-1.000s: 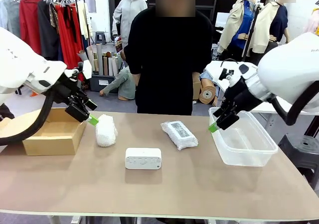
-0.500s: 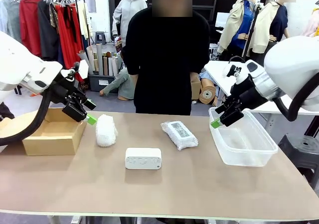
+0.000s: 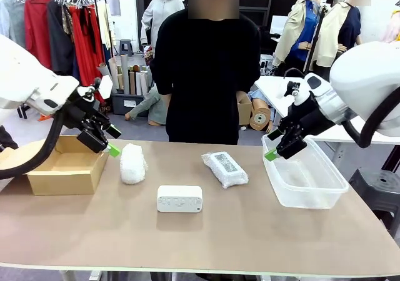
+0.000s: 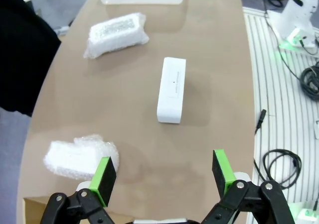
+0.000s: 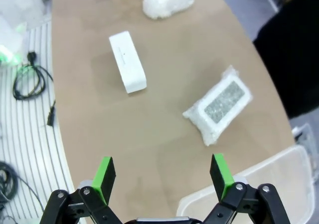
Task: Separate and place wrapped and unwrapped clocks.
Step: Pick up the Digital clock indicated by the person.
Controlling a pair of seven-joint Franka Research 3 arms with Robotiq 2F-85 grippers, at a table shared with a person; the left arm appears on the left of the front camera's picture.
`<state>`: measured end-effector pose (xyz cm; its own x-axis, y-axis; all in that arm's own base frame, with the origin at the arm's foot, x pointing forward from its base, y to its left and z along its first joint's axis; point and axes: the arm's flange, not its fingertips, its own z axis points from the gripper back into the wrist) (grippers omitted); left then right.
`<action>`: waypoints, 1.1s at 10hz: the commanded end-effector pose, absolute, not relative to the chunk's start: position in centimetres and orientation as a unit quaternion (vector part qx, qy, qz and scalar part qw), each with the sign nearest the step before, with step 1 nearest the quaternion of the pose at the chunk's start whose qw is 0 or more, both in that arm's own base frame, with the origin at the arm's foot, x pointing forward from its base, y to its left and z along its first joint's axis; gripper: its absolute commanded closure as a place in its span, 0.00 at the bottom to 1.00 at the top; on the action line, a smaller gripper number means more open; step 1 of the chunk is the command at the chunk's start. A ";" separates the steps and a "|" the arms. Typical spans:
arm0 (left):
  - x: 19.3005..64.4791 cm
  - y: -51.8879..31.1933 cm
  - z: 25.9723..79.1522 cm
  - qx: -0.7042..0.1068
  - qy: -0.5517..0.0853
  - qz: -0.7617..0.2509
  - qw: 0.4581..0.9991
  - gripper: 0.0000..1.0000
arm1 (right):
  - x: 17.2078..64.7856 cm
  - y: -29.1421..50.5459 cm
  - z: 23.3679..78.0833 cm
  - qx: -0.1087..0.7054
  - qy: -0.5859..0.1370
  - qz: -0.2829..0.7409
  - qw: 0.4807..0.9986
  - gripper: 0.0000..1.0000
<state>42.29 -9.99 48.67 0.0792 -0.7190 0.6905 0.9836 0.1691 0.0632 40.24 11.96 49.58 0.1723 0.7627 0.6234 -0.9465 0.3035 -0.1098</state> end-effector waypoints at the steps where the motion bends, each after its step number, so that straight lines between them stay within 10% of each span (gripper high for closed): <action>1: 44.3 -7.9 49.6 -0.252 -0.319 -0.636 0.656 0.00 | 41.9 11.2 50.2 0.182 -0.320 0.619 0.694 0.00; 11: 49.5 -2.2 53.5 -0.312 -0.418 -0.593 0.613 0.00 | 46.7 4.6 54.4 0.282 -0.365 0.596 0.658 0.00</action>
